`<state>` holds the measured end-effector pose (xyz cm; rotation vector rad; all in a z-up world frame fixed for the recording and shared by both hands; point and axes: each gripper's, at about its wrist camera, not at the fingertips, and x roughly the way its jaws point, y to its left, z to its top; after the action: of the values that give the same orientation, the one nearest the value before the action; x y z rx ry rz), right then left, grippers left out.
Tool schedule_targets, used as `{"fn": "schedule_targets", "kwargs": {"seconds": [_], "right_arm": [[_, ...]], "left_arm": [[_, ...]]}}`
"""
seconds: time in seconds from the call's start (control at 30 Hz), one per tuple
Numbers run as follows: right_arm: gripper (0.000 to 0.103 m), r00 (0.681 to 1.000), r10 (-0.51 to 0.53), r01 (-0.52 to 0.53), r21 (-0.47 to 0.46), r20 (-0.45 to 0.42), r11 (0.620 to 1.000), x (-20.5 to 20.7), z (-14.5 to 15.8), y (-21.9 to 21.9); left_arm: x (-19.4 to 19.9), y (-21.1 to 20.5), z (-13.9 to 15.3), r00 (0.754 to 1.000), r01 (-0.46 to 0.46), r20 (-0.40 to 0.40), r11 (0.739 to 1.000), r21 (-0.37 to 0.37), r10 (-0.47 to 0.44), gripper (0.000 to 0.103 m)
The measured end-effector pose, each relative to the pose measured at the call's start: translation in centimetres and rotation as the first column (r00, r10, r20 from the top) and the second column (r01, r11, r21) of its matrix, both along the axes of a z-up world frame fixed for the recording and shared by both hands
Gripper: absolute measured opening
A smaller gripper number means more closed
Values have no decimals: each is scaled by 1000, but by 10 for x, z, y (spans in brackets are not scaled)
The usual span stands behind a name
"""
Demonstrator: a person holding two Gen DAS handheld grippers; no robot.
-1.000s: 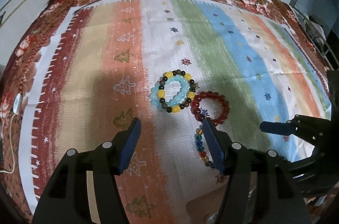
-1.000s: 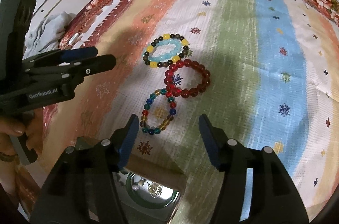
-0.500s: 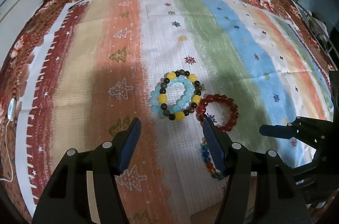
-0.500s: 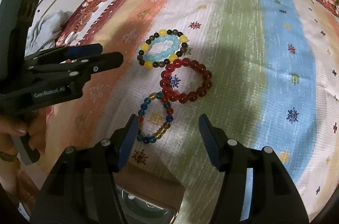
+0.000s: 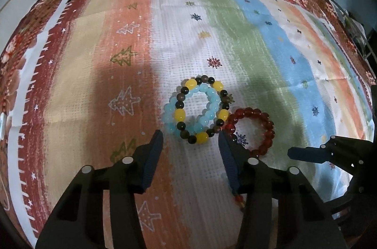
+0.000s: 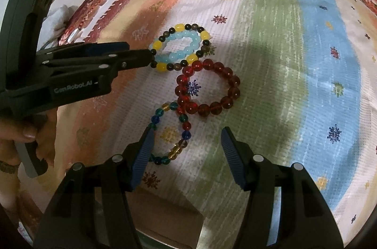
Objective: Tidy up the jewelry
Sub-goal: 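Move the left tool to the black-yellow bracelet while the right tool moves to the multicolour bracelet, then close the left tool on the black-yellow bracelet while the right tool closes on the multicolour bracelet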
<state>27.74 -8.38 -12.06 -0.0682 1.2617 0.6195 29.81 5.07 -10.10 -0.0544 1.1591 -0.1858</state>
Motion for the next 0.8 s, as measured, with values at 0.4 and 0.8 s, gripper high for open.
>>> {"fn": "schedule_targets", "kwargs": {"seconds": [0.4,0.8], "right_arm": [[57,999,19,-21,-31,-41,999,2,-15,4],[41,999,37,-40,-65,-40,997,3,-23,9]], "left_arm": [[9,-9,-9,999,39,-11,999,18,-39,40],[18,-8,-19,999,42,-23,998,37,-42,34]]}}
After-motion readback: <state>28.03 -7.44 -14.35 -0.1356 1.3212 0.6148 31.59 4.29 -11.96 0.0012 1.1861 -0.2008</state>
